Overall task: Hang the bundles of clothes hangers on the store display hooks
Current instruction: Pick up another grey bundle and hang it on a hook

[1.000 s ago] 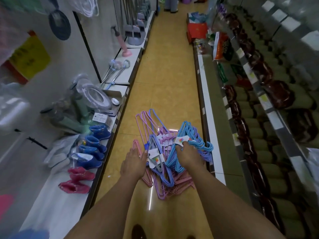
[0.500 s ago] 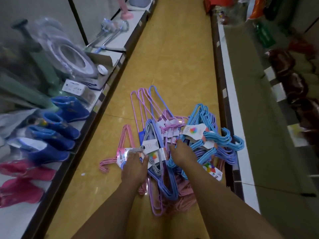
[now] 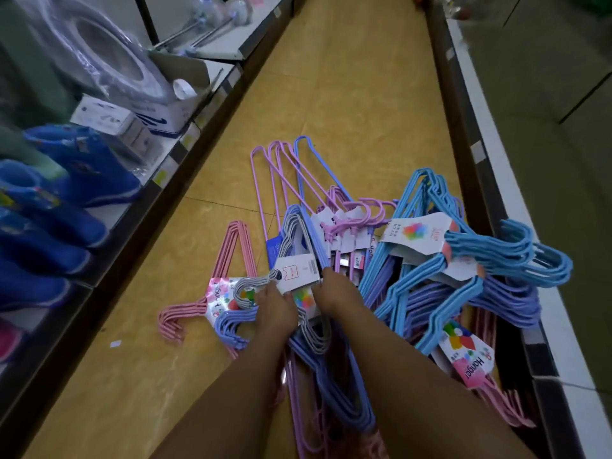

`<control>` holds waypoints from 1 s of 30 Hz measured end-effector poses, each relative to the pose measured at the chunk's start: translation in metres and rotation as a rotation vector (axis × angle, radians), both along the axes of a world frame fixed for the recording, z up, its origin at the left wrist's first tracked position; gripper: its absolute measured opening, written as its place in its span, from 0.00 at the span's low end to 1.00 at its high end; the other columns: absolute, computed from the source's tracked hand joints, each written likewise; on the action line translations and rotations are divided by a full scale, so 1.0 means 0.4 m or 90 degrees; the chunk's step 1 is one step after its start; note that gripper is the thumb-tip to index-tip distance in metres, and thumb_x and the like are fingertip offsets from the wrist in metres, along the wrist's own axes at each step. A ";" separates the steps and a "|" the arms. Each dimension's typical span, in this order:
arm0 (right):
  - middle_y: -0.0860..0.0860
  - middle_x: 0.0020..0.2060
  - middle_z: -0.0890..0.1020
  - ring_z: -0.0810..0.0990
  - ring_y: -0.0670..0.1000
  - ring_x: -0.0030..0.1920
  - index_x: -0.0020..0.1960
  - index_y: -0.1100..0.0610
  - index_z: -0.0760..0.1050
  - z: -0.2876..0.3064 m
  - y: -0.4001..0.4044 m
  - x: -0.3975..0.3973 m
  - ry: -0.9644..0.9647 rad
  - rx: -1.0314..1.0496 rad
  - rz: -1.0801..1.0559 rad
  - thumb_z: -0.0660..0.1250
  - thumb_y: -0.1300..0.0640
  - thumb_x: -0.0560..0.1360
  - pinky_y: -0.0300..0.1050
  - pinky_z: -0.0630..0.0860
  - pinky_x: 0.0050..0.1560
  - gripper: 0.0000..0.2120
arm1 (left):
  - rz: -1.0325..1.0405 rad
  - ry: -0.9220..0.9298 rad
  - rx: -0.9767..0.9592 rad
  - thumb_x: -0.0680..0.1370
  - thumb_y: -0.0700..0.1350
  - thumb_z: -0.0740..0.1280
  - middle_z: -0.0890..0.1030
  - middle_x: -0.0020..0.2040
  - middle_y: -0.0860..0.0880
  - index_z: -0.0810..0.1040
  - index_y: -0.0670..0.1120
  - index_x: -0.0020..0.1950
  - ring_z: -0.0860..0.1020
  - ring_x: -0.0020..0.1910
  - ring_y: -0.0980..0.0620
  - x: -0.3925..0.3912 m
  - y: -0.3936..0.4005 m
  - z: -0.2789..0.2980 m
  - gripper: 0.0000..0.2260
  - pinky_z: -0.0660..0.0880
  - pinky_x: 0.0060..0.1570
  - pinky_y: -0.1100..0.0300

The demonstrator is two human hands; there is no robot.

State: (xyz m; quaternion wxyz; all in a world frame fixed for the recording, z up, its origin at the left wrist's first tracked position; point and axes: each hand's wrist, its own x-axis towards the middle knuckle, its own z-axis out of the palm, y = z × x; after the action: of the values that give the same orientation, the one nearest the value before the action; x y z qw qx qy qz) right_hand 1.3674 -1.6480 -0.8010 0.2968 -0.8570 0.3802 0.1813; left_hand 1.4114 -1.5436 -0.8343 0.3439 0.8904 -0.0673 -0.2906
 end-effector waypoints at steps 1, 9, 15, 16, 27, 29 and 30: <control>0.60 0.59 0.75 0.75 0.60 0.57 0.63 0.61 0.67 -0.007 0.003 0.004 0.000 -0.004 -0.003 0.55 0.56 0.81 0.46 0.67 0.46 0.13 | 0.028 0.021 -0.016 0.82 0.43 0.57 0.67 0.69 0.38 0.64 0.38 0.70 0.69 0.64 0.39 0.001 -0.003 -0.009 0.18 0.67 0.60 0.54; 0.58 0.59 0.76 0.73 0.60 0.61 0.62 0.61 0.68 -0.024 0.036 0.019 -0.014 -0.004 -0.050 0.60 0.55 0.77 0.50 0.72 0.55 0.16 | 0.306 0.235 -0.197 0.75 0.45 0.64 0.77 0.58 0.34 0.67 0.37 0.63 0.77 0.54 0.35 0.007 -0.048 -0.105 0.20 0.76 0.55 0.40; 0.58 0.60 0.76 0.74 0.61 0.61 0.64 0.60 0.66 -0.002 0.035 0.041 -0.025 -0.008 -0.015 0.61 0.54 0.77 0.50 0.72 0.56 0.18 | 0.270 0.094 -0.077 0.79 0.43 0.63 0.76 0.61 0.35 0.73 0.34 0.62 0.74 0.60 0.37 0.008 -0.023 -0.026 0.16 0.71 0.57 0.52; 0.58 0.60 0.76 0.75 0.61 0.60 0.64 0.60 0.67 0.003 0.031 0.042 -0.027 -0.005 -0.003 0.61 0.55 0.77 0.49 0.72 0.54 0.18 | 0.250 0.095 -0.052 0.80 0.43 0.61 0.75 0.63 0.35 0.72 0.34 0.64 0.73 0.62 0.37 0.013 -0.020 -0.019 0.17 0.70 0.57 0.52; 0.59 0.67 0.67 0.67 0.61 0.66 0.72 0.59 0.59 0.166 -0.006 0.066 -0.028 -0.157 0.125 0.60 0.58 0.79 0.54 0.68 0.60 0.23 | 0.111 -0.147 0.105 0.77 0.41 0.63 0.74 0.60 0.43 0.72 0.43 0.62 0.76 0.55 0.38 0.040 0.050 0.167 0.13 0.72 0.48 0.49; 0.58 0.70 0.65 0.63 0.61 0.69 0.75 0.58 0.56 0.260 -0.006 0.070 -0.005 -0.186 0.153 0.62 0.56 0.78 0.55 0.65 0.64 0.28 | 0.068 -0.198 0.113 0.79 0.42 0.61 0.73 0.60 0.43 0.71 0.44 0.63 0.76 0.53 0.38 0.040 0.069 0.265 0.13 0.71 0.45 0.50; 0.57 0.72 0.63 0.61 0.61 0.70 0.75 0.58 0.54 0.307 -0.004 0.072 0.004 -0.191 0.164 0.63 0.55 0.78 0.56 0.63 0.67 0.30 | 0.044 -0.220 0.111 0.79 0.42 0.59 0.72 0.60 0.43 0.70 0.45 0.64 0.76 0.52 0.38 0.036 0.076 0.316 0.13 0.71 0.44 0.51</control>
State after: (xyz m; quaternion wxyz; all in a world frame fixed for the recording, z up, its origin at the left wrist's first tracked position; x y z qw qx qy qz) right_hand 1.3961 -1.6494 -0.6783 0.1393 -0.9326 0.2912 0.1615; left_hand 1.4257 -1.5130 -0.7079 0.2585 0.9552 -0.0692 -0.1264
